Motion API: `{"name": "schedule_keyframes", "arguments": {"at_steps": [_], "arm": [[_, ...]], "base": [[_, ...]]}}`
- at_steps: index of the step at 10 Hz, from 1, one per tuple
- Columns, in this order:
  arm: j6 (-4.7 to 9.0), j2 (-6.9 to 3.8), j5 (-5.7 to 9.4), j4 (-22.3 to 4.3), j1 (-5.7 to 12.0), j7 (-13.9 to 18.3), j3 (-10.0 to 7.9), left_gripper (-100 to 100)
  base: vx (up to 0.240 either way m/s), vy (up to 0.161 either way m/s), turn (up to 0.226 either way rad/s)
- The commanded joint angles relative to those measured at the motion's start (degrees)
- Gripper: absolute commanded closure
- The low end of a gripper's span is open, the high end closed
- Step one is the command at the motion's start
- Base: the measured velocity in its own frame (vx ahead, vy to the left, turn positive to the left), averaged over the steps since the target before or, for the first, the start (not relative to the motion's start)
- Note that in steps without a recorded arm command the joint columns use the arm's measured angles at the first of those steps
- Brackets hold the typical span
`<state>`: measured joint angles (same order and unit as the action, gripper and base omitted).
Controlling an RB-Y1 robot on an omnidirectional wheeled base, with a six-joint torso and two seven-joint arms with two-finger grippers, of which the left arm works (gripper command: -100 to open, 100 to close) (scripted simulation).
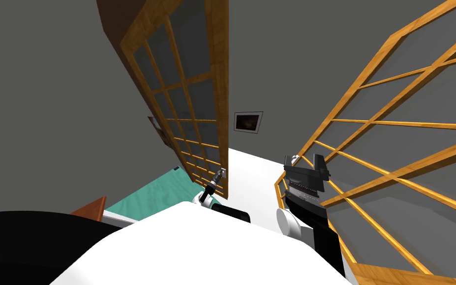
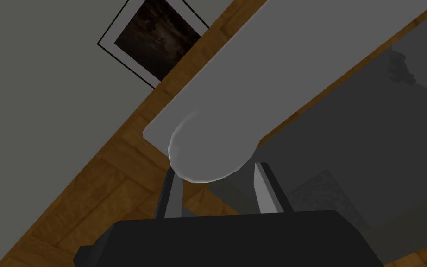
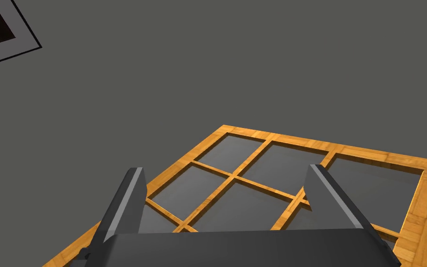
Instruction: Push the door open
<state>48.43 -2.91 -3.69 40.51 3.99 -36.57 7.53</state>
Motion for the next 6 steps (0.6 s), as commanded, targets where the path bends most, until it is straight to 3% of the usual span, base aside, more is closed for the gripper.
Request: {"name": "schedule_keyframes", "arguments": {"at_steps": [1, 2, 3, 6], "arm": [[0.08, -0.84, 1.3, -0.8, 0.3, 2.9, -0.95, 100], [0.33, -1.43, -0.01, 0.3, -0.63, -0.8, -0.59, -100], [0.33, -1.43, -0.01, 0.3, -0.63, -0.8, -0.59, -100], [1.21, -3.09, -1.24, 0.6, -1.48, -4.8, -0.74, -100]], "base": [[0.04, 0.011, 0.036], [0.004, -0.028, 0.062], [-0.029, -0.056, 0.036], [-0.039, -0.066, 0.046]]}}
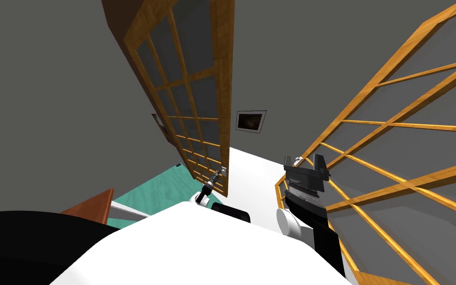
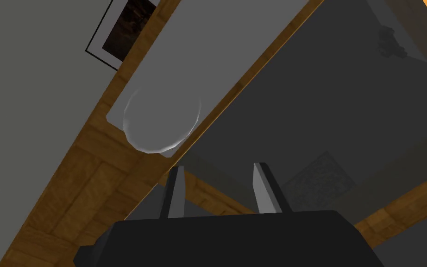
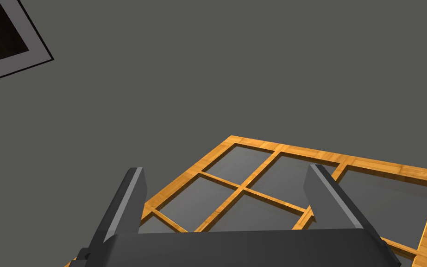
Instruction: Push the door open
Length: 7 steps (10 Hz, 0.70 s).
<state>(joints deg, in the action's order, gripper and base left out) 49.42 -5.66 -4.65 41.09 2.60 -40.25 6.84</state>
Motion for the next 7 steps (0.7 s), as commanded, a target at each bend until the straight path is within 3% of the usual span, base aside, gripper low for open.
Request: {"name": "schedule_keyframes", "arguments": {"at_steps": [1, 3, 4, 7], "arm": [[0.58, -1.0, -0.78, 0.1, -0.43, -2.7, -0.12, -100], [1.37, -2.47, -1.89, 0.4, -1.2, -5.9, -0.25, -100], [1.37, -2.47, -1.89, 0.4, -1.2, -6.2, -0.25, -100], [2.62, -4.82, -3.65, 0.8, -2.42, -11.3, -0.47, -100]], "base": [[-0.045, -0.084, 0.052], [-0.055, -0.092, 0.076], [-0.043, -0.067, 0.024], [-0.045, -0.071, 0.062]]}}
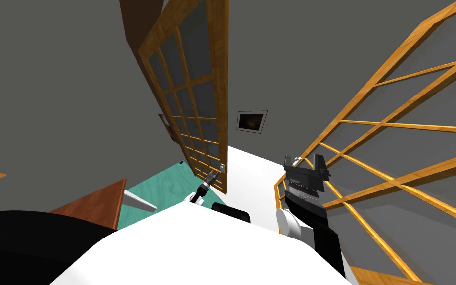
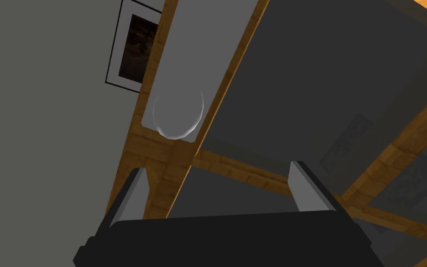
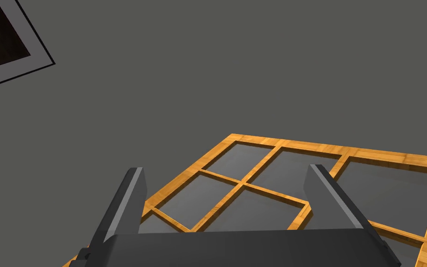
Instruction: Push the door open
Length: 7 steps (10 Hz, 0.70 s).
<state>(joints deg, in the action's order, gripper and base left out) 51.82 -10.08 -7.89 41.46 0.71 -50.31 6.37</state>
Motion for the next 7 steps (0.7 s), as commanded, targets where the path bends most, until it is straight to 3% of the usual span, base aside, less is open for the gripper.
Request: {"name": "schedule_keyframes", "arguments": {"at_steps": [1, 3, 4, 7], "arm": [[0.23, -0.4, -0.41, 0.5, -0.54, -1.9, -0.01, -100], [1.06, -1.94, -1.58, 0.7, -1.34, -5.4, -0.15, -100], [1.06, -1.94, -1.58, 0.7, -1.34, -5.6, -0.15, -100], [2.17, -4.01, -3.14, 1.1, -2.43, -10.6, -0.35, -100]], "base": [[-0.03, -0.067, 0.032], [-0.04, -0.064, 0.05], [-0.037, -0.058, 0.04], [-0.037, -0.069, 0.056]]}}
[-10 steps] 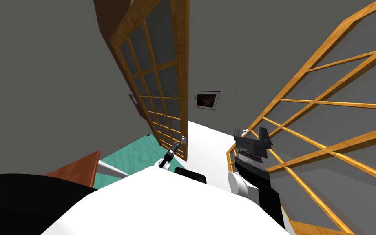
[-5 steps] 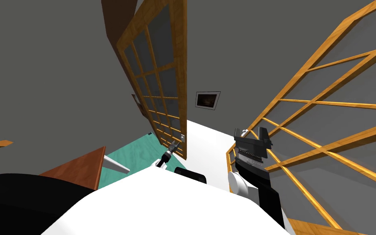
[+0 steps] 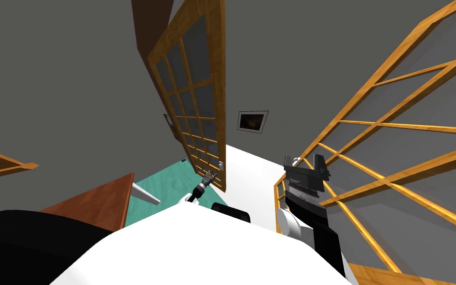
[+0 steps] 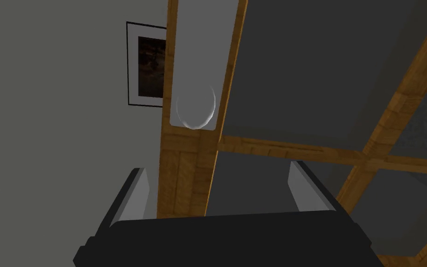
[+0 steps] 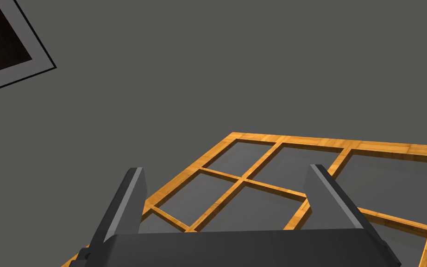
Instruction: Push the door open
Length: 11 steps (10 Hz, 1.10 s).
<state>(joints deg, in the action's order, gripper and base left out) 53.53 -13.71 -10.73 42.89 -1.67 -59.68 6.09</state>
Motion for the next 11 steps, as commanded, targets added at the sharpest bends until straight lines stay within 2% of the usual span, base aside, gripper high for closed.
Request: {"name": "schedule_keyframes", "arguments": {"at_steps": [1, 5, 6, 7, 11], "arm": [[0.77, -0.95, -0.74, -0.2, -0.34, -2.6, -0.12, -100], [1.67, -2.62, -2.01, 0.1, -1.22, -6.7, -0.28, -100], [1.3, -2.43, -1.83, 0.4, -1.19, -5.9, -0.23, -100], [1.17, -2.15, -1.79, 0.2, -0.95, -6.5, -0.44, -100], [0.72, -1.42, -1.62, -0.3, -0.36, -7.2, -0.9, -100]], "base": [[-0.062, -0.088, 0.067], [-0.039, -0.056, 0.04], [-0.012, -0.017, 0.01], [0.137, -0.024, -0.041], [0.194, -0.039, -0.032]]}}
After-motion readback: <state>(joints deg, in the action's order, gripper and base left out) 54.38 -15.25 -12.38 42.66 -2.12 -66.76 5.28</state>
